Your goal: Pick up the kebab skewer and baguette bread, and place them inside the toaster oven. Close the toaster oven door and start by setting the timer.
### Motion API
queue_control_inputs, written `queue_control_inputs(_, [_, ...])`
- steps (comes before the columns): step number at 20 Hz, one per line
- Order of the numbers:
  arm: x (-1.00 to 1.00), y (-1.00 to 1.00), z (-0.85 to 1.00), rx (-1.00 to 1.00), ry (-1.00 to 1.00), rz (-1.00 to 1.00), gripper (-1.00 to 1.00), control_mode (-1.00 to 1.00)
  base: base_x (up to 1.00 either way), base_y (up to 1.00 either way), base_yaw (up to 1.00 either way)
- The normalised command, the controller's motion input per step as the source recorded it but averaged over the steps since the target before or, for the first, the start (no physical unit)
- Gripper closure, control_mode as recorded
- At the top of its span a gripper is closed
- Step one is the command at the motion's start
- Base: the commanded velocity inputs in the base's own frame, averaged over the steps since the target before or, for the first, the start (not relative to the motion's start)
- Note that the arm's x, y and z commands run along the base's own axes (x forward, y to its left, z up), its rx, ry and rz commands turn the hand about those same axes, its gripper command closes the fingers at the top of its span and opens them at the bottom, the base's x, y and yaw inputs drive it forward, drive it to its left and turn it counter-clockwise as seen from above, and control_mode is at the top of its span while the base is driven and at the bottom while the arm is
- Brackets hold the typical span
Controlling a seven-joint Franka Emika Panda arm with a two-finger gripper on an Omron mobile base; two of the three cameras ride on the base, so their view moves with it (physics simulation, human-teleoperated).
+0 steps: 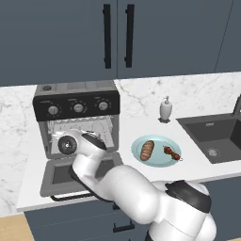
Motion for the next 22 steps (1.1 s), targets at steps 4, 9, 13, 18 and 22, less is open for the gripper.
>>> queue_control_inputs(4, [0.24,0.01,-0.09,-0.02,-0.06,0.0,-1.0,-1.0,0.0,0.0,0.0])
queue_control_inputs(9, [0.29,0.1,-0.04,-0.01,-0.02,0.0,-1.0,-1.0,0.0,0.0,0.0])
queue_control_inputs(13, [0.36,0.0,-0.03,0.0,0.0,0.0,-1.0,-1.0,0.0,0.0,0.0])
queue_control_inputs(18, [0.29,0.08,-0.26,-0.01,0.0,0.0,-1.0,-1.0,0.0,0.0,0.0])
queue_control_inputs(22, [0.22,0.15,-0.31,-0.02,0.01,0.0,-1.0,-1.0,0.0,0.0,0.0])
